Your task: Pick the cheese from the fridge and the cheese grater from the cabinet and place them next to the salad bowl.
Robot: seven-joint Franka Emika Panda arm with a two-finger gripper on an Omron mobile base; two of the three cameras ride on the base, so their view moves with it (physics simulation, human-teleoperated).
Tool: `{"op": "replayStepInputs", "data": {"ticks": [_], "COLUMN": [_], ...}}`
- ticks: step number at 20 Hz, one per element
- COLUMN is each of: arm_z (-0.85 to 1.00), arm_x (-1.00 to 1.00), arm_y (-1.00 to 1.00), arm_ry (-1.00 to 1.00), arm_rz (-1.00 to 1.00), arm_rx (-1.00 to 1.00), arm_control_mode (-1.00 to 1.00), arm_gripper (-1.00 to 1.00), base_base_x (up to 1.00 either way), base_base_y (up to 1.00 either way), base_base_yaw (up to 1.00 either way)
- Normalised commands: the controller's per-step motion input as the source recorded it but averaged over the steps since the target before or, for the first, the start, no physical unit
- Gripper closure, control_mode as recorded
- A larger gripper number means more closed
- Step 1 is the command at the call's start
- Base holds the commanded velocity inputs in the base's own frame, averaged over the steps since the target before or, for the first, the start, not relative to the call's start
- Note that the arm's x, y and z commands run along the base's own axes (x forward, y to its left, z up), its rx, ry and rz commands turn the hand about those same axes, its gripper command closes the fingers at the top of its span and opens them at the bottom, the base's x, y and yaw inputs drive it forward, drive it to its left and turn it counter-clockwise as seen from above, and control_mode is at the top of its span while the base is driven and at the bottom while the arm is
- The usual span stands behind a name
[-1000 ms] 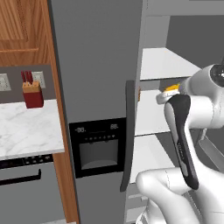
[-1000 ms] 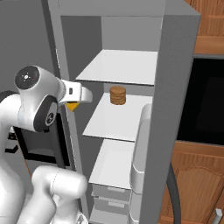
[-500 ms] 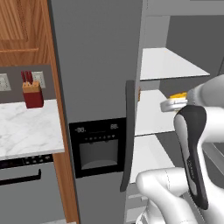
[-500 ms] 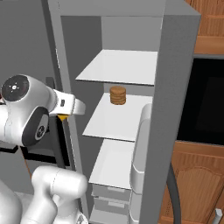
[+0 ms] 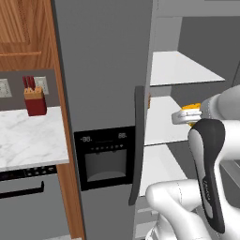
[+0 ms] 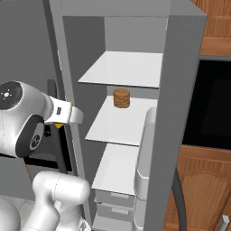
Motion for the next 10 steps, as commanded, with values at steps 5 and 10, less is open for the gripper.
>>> {"op": "replayStepInputs", "data": {"ticks": [5, 10], "arm_z": [0.0, 0.0], "arm_x": [0.0, 0.0], "arm_y": [0.0, 0.0], "arm_ry": [0.0, 0.0], "arm_rz": [0.0, 0.0], "arm_rx": [0.0, 0.0], "arm_control_mode": [-1.0, -1.0], "arm_gripper": [1.0, 1.0], "base_base_x": [0.0, 0.0], "base_base_y": [0.0, 0.0], "base_base_yaw": [0.0, 0.0]}}
